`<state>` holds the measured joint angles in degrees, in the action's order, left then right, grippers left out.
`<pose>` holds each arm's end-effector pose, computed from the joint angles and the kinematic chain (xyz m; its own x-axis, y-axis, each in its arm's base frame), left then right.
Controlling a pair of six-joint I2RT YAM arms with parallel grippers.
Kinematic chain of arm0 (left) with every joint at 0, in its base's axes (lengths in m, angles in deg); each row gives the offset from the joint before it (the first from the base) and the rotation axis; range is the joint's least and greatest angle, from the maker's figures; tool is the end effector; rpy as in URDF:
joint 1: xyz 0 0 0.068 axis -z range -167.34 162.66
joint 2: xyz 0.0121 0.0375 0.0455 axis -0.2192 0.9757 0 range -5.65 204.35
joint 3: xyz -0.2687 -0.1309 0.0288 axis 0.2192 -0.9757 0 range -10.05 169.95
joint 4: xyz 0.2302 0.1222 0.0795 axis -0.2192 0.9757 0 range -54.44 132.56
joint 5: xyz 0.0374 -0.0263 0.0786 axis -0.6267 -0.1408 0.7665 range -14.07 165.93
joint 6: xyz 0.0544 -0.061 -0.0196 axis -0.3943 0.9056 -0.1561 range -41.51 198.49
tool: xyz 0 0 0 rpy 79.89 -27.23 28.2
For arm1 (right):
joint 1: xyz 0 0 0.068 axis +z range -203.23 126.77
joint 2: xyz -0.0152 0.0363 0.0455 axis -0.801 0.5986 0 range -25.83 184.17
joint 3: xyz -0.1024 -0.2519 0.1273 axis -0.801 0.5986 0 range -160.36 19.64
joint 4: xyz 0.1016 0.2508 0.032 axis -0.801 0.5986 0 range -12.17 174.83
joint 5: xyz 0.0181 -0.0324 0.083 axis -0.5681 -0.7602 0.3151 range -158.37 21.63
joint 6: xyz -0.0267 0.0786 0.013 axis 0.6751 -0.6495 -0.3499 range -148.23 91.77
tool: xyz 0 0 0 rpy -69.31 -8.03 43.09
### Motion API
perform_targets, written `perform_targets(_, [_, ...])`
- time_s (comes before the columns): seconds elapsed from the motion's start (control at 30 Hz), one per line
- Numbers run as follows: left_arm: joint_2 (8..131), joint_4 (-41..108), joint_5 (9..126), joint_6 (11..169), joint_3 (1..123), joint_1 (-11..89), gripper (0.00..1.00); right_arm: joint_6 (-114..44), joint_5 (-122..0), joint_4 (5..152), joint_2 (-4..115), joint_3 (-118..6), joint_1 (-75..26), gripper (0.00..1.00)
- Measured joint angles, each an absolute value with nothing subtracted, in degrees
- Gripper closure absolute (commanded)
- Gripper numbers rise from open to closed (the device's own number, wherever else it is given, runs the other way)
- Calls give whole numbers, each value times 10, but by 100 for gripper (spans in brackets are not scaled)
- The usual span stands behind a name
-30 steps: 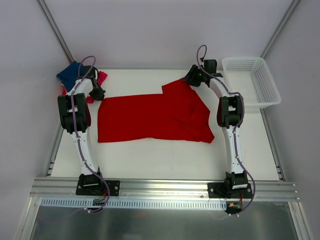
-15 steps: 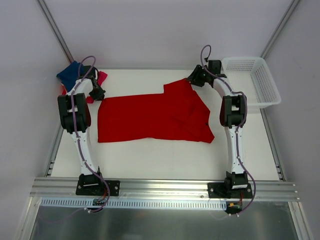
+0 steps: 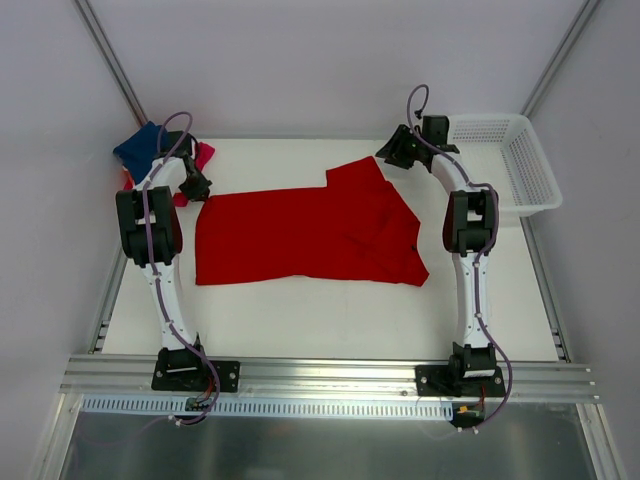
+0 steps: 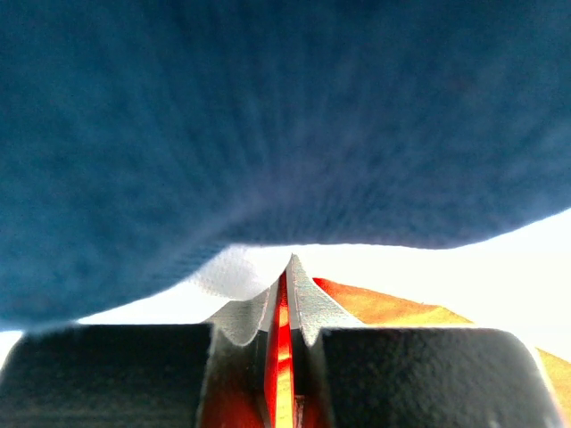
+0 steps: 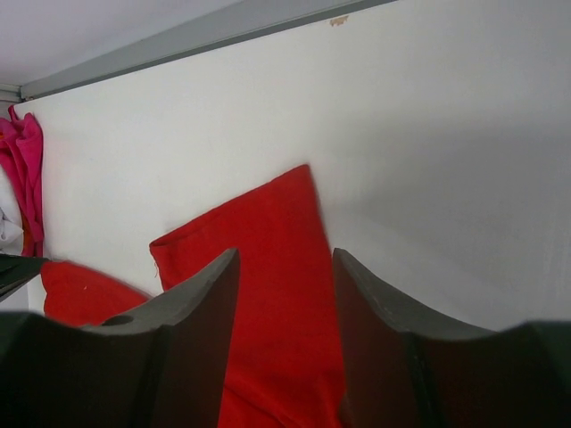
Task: Fold and stack the t-shirts
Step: Fold the tshirt
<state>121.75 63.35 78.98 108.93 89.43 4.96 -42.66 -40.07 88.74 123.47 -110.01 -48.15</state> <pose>0.5303 0.0756 0.1565 -0.6231 -0.5948 -0.5079 -0.5557 0.7936 -0.2477 0.6471 0.0925 0.1624 -0.6113 0.1660 -0.7738 -0.3430 0.8256 0.4481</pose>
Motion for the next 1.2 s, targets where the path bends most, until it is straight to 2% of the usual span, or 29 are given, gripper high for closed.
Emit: perform_targets(1.2, [1217, 634, 790, 1089, 894, 52, 100, -470, -361, 850, 1237, -1054, -465, 51])
